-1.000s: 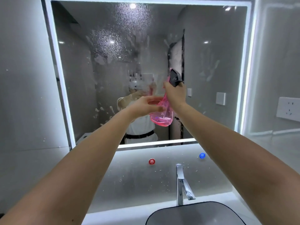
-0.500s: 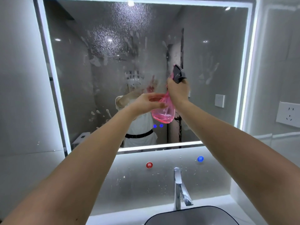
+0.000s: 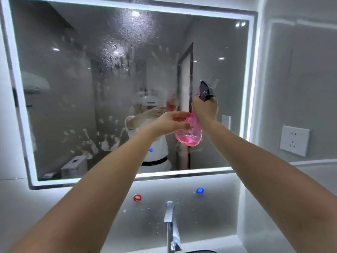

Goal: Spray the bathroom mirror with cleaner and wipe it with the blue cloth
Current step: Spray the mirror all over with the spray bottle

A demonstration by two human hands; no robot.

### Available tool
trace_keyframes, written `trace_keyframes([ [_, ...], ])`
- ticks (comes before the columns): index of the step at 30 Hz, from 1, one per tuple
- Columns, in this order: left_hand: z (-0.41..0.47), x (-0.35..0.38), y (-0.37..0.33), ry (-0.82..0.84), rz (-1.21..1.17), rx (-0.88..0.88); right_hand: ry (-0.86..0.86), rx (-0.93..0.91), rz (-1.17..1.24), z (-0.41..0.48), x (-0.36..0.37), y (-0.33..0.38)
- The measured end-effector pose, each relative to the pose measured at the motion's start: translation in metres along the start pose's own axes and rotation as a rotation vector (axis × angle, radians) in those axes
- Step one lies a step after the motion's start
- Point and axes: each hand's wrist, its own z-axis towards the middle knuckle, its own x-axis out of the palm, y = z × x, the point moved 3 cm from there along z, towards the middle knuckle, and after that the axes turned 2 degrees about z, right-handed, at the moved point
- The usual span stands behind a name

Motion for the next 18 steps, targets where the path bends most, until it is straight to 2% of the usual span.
trace_keyframes([
  [7,0.03,0.059,-0.029,0.034,0.042,0.018,0.0,0.057,0.07,0.029,-0.067,-0.009],
  [18,0.051,0.112,-0.049,0.074,0.001,0.028,-0.086,0.061,0.034,0.049,-0.123,-0.018],
])
